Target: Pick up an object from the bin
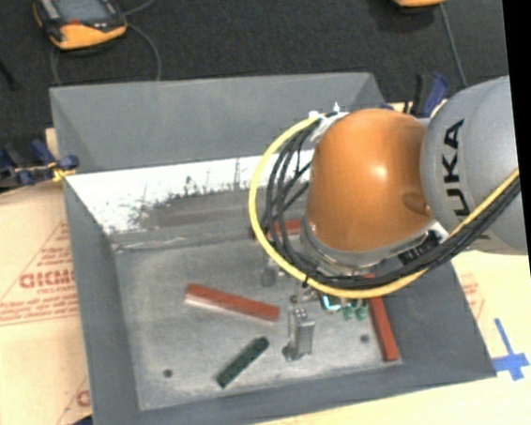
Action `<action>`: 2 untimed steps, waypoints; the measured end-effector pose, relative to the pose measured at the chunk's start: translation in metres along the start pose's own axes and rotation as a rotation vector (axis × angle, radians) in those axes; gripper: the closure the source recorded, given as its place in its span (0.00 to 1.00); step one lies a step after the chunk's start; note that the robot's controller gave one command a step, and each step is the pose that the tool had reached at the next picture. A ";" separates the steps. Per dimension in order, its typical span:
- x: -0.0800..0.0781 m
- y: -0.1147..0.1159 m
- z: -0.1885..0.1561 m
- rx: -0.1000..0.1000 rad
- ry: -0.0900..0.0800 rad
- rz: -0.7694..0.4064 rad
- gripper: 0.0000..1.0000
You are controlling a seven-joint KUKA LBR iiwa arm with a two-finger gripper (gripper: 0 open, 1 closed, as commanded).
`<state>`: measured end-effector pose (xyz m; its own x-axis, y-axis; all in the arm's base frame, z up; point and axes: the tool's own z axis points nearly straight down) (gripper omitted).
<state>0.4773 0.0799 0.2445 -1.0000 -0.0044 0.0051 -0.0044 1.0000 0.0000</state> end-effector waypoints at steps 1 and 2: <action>-0.040 -0.037 0.126 0.000 -0.002 0.250 0.00; -0.092 -0.010 0.176 -0.003 -0.009 0.261 0.00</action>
Offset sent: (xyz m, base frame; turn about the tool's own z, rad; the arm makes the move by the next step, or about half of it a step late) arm 0.0399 -0.0352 -0.1238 0.2516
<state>0.5683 0.0700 0.0678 -0.9672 0.2538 -0.0035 0.2538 0.9672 0.0028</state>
